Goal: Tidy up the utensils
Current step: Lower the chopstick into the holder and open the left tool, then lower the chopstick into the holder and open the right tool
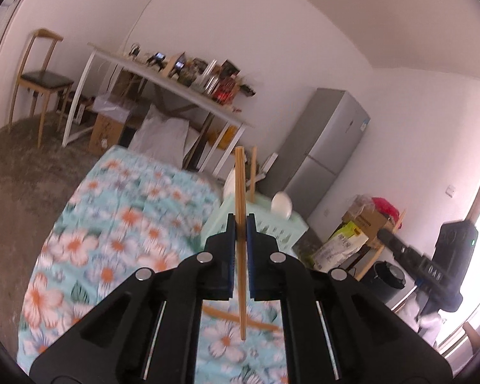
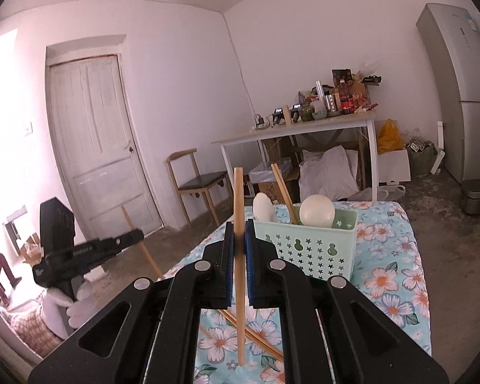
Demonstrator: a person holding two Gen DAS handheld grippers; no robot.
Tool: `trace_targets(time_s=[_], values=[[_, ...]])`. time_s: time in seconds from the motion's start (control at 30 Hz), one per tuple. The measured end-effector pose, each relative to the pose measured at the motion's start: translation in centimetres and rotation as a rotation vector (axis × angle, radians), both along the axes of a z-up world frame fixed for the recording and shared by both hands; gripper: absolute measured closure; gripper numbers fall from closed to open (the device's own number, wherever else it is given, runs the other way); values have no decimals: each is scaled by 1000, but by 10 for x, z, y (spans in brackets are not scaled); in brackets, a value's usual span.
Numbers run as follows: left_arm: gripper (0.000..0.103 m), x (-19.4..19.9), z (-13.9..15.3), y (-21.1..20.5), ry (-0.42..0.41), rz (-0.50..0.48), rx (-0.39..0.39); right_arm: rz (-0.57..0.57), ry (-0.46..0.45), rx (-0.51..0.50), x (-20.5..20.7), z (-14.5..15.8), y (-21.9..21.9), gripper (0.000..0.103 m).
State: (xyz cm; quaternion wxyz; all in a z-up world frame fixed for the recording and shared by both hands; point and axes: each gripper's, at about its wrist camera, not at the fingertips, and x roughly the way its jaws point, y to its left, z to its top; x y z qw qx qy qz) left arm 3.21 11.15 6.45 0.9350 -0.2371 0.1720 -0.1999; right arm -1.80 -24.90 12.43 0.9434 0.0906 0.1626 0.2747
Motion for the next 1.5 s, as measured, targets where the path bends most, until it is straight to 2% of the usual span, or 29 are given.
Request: trace_targets(time_s=[0.43,0.53,0.67,0.9,1.03,1.17,1.2,1.27,1.33,1.37,1.43,1.5], values=[[98,50,100,-29,-267,23,18,43,-57,92,-7,11,-23,96],[98,73,109,-50,-285,28,45,50,-61,110,-5,10,-27,96],[98,105,105,-77,-268,42,84,56,-63,127,-1,9,-34,96],[98,152,81,-106,-213,85,124,52,-54,150,7,3,-46,96],[98,168,63,-114,-161,79,116,46,-41,151,10,-1,-51,96],[97,171,39,-118,-70,37,105,41,-35,154,12,-2,-54,96],[94,170,35,-119,-52,29,108,40,-34,153,12,-2,-54,96],[80,167,27,-117,-26,8,112,37,-39,147,10,-1,-54,96],[59,161,22,-115,-17,6,120,37,-45,146,8,1,-54,96],[55,155,21,-113,-21,10,121,37,-48,146,7,2,-54,96],[40,145,22,-110,-29,21,126,35,-52,141,6,4,-55,96],[33,133,23,-103,-40,51,124,35,-56,135,7,7,-56,96]])
